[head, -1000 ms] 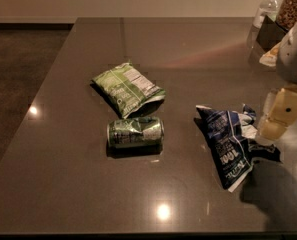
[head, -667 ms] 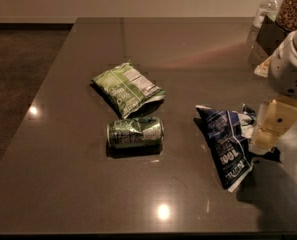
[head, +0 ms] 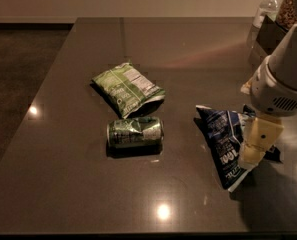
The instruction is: Move blue chip bag near green jalapeno chip bag
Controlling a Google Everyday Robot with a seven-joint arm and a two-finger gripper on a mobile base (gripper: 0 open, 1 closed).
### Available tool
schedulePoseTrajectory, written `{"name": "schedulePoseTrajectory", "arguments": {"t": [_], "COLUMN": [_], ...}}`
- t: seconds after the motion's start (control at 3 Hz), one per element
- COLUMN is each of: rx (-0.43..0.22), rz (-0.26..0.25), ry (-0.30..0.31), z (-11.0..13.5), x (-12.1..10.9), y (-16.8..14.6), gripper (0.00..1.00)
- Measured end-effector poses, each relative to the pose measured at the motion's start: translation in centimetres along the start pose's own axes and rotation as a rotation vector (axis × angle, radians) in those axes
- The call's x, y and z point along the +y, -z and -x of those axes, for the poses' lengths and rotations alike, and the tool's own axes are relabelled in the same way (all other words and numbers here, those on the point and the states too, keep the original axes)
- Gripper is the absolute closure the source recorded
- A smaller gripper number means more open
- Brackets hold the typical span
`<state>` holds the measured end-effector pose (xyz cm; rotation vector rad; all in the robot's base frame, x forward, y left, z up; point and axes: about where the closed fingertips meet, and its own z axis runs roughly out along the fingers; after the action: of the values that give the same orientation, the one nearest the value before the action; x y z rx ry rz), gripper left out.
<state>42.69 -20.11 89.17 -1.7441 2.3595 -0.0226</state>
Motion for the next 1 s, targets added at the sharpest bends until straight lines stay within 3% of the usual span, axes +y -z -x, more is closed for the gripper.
{"name": "schedulePoseTrajectory", "arguments": {"t": [0.33,1.0], "rx": [0.013,0.002], "rz": [0.018,0.012], "ry": [0.011,0.035], "z": [0.3,2.0], "x": [0.1,-1.1], "y": [-0.8,0.1], "gripper": [0.31,0.78]}}
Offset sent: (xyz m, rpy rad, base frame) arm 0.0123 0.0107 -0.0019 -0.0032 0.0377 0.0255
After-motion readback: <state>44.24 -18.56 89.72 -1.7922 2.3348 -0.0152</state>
